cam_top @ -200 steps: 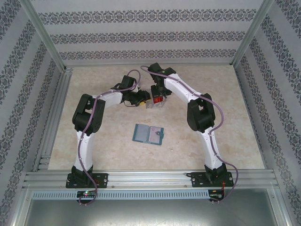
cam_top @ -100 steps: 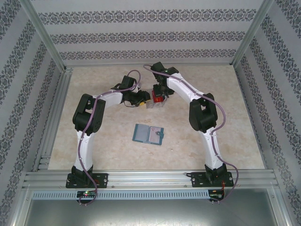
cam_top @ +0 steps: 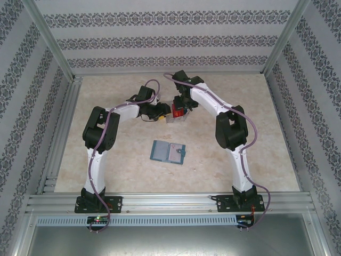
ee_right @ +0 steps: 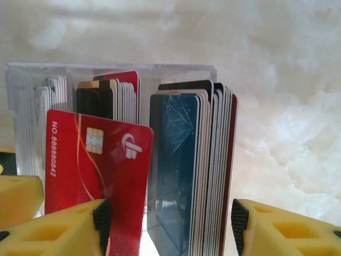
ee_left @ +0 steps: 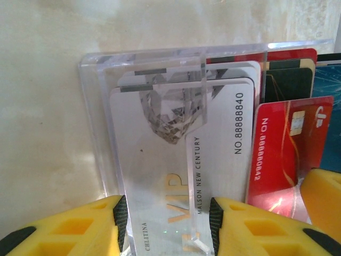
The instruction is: Put the credit cards into the card holder
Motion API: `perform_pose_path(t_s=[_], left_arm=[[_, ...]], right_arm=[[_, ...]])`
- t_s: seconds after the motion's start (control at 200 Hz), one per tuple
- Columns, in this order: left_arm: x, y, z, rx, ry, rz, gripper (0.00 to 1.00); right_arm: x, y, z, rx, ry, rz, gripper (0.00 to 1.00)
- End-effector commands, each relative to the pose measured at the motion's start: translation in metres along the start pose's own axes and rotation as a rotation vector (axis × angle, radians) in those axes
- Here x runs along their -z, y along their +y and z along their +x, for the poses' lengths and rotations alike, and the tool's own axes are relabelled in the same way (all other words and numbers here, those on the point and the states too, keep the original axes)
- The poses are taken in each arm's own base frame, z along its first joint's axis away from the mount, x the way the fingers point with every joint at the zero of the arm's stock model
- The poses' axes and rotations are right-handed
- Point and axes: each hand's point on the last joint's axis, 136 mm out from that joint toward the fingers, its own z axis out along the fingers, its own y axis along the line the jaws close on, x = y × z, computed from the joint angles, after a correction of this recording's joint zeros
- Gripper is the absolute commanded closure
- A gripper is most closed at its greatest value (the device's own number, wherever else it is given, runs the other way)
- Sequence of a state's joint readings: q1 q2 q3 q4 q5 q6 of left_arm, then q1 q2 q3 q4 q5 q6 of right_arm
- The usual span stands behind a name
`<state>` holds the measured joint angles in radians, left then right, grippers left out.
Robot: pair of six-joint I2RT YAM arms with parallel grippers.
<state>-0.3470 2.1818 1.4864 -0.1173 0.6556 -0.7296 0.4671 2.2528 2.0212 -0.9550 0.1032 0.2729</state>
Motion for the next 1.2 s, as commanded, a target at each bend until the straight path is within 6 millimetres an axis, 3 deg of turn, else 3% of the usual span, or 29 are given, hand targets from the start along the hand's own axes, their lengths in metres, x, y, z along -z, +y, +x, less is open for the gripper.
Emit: perform_pose_path(t_s=[0.0,0.155,0.3,0.41,0.675,1.029,1.194], left_arm=[[-0.003,-0.008,0.004,-0.034,0.013,0.023,0.53],[-0.005,-0.007,0.003,-0.030,0.015,0.024,0.53],[-0.008,-0.004,0.004,-0.026,0.021,0.020,0.53],[-0.009,-0.002,0.005,-0.026,0.021,0.018,0.53],[-0.008,0.000,0.006,-0.022,0.024,0.015,0.53],[-0.009,0.000,0.006,-0.022,0.023,0.018,0.53],[-0.010,-0.001,0.006,-0.019,0.024,0.023,0.53]], right_arm=[[0.040,0.001,-0.010,0.005,-0.075,-0.031,0.36],[0.062,0.006,-0.012,0.027,-0.110,-0.033,0.37],[0.072,0.033,-0.006,0.033,-0.120,-0.164,0.43],[0.061,0.048,-0.001,0.003,-0.094,-0.266,0.46],[0.021,0.039,0.003,-0.042,-0.037,-0.214,0.46],[0.003,0.023,0.001,-0.033,-0.017,-0.110,0.46],[-0.006,0.024,0.001,-0.030,-0.001,-0.106,0.46]])
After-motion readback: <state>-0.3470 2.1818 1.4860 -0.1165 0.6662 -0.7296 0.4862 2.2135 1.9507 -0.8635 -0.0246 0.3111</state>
